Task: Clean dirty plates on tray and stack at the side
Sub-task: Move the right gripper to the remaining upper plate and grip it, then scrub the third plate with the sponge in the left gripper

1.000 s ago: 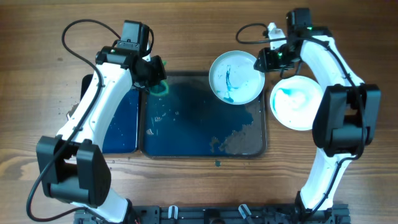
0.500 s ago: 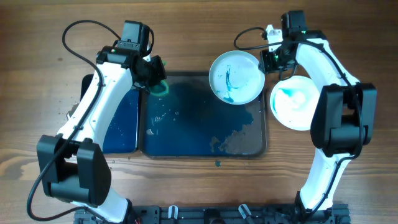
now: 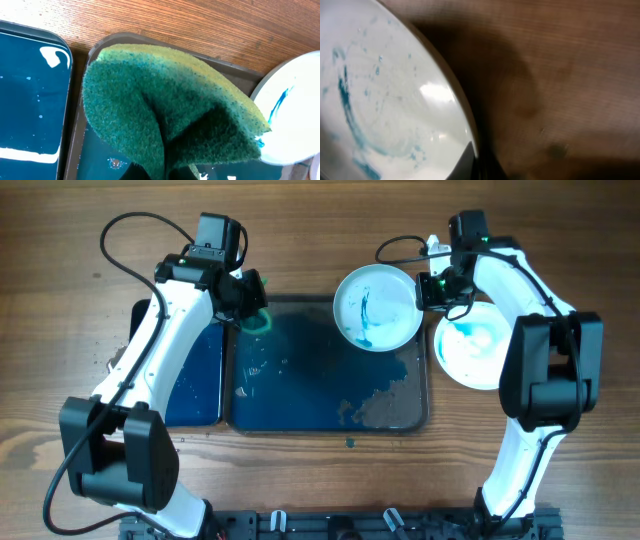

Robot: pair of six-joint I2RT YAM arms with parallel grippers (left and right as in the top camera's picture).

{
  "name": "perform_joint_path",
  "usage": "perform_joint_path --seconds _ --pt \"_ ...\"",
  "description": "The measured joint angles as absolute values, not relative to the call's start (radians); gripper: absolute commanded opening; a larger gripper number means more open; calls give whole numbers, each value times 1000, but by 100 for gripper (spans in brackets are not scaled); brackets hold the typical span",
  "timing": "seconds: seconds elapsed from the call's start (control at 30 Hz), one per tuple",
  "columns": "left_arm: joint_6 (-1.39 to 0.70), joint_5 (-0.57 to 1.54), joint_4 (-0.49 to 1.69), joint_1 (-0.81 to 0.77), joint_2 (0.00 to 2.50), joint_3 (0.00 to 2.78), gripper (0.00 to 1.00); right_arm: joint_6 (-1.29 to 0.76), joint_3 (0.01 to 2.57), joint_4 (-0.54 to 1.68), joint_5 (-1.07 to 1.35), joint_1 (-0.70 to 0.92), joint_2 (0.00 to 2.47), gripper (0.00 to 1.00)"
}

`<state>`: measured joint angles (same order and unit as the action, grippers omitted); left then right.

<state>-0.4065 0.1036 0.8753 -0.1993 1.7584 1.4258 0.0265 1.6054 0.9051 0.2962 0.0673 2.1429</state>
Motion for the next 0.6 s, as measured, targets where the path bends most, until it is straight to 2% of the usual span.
perform_joint_path --seconds 0.17,0.3,0.47,0.6 --pt "-406 104 875 -199 1758 1426 4 -99 1658 978 376 160 2143 4" --pt "-406 103 875 -199 1758 1426 4 -297 1642 991 376 308 2143 4" --pt "-407 103 876 -199 1758 1426 4 -469 1539 885 362 437 2143 4" --pt "-407 103 877 -209 1758 1420 4 -543 1486 828 382 470 2139 5"
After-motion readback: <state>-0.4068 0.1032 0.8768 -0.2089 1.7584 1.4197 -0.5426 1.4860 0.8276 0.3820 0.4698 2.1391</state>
